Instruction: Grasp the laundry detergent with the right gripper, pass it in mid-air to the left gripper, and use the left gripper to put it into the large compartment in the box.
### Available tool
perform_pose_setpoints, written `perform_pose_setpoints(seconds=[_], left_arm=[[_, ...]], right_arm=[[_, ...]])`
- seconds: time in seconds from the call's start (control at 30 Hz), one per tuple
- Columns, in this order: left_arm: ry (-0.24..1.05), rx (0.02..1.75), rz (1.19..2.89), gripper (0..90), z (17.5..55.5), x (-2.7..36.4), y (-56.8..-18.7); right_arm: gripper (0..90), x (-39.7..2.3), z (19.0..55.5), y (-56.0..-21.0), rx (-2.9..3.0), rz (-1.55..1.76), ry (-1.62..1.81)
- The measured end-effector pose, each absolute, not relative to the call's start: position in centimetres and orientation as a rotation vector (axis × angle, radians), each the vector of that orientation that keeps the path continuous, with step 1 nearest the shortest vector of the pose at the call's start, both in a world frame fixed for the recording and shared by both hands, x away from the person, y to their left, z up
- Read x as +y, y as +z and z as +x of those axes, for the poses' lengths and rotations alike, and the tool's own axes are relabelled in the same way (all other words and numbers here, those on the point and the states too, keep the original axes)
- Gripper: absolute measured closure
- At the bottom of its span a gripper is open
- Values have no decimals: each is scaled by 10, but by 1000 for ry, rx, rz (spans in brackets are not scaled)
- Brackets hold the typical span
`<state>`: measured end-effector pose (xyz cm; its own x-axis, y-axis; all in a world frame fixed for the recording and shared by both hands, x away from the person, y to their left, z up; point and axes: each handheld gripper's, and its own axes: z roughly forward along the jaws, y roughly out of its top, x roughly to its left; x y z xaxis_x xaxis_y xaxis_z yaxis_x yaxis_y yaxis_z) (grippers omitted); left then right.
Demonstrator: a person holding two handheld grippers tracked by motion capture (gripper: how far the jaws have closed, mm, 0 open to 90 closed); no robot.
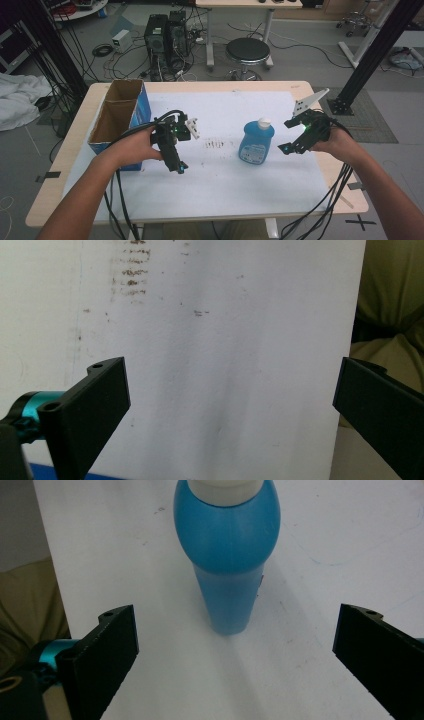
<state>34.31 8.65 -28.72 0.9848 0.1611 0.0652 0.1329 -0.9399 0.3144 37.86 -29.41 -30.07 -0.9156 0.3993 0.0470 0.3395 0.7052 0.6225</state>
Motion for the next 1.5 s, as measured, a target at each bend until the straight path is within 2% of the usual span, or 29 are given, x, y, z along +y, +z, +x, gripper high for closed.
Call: perform_pose_setpoints(seconds=[1.0, 1.5], left_arm=[[120, 261, 2805, 17, 345, 88, -291], [118, 276, 2814, 17, 344, 87, -290]], right_arm=[[34, -288, 389, -354, 2757, 620, 1217], [34, -277, 393, -368, 2716, 598, 1324]])
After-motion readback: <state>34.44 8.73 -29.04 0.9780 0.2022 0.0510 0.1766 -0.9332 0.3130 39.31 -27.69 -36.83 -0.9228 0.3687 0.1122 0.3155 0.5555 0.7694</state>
